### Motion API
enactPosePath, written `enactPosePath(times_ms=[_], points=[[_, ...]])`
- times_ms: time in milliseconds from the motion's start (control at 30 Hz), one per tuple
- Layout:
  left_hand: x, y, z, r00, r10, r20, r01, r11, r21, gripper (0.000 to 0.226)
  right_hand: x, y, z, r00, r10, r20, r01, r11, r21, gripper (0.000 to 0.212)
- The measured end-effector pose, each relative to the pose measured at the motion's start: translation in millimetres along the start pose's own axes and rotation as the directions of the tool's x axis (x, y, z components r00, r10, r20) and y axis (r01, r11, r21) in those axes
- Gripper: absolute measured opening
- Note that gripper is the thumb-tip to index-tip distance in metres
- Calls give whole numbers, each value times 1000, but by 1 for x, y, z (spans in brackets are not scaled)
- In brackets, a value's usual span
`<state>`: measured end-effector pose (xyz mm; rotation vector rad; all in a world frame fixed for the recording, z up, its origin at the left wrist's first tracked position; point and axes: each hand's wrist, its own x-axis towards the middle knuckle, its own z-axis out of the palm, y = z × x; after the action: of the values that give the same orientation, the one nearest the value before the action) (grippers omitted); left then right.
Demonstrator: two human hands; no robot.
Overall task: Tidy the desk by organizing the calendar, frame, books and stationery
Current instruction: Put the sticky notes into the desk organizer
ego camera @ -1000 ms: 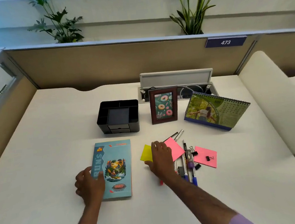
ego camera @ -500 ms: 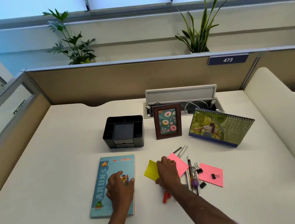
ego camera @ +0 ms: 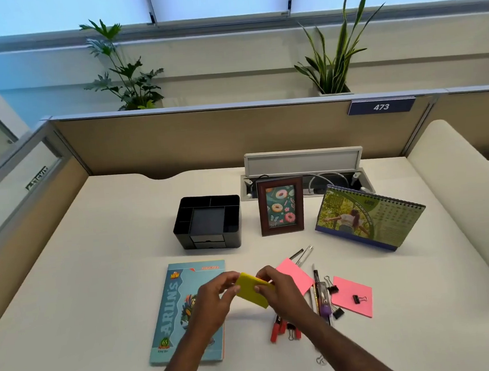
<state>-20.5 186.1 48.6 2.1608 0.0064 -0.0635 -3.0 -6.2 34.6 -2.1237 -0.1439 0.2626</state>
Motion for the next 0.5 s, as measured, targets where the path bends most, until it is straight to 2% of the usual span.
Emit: enactPosePath(times_ms=[100, 167, 233, 333, 433, 500], points=[[18, 6, -12, 999, 30, -15, -30, 999, 30, 35, -1, 1, -3, 1000, -9, -29, 12, 994, 106, 18], [35, 10, -26, 997, 50, -63, -47, 997, 59, 28, -2, 11, -4, 994, 25, -110, -12, 993, 120, 21], [56, 14, -46, 976, 95, -195, -78, 993, 92, 21, -4, 28, -6, 970, 69, -234, -69, 998, 7, 26], [93, 21, -79, 882, 232, -411, -141, 961, 239, 16, -12, 54, -13, 929, 110, -352, -207, 945, -252, 43], [130, 22, -99, 801, 311, -511, -98, 911, 401, 15, -15, 75, -18, 917, 159, -367, -328, 823, -464, 64], [152, 21, -104, 798, 312, -516, -40, 881, 472, 15, -15, 84, -20, 919, 182, -350, -356, 768, -533, 74]])
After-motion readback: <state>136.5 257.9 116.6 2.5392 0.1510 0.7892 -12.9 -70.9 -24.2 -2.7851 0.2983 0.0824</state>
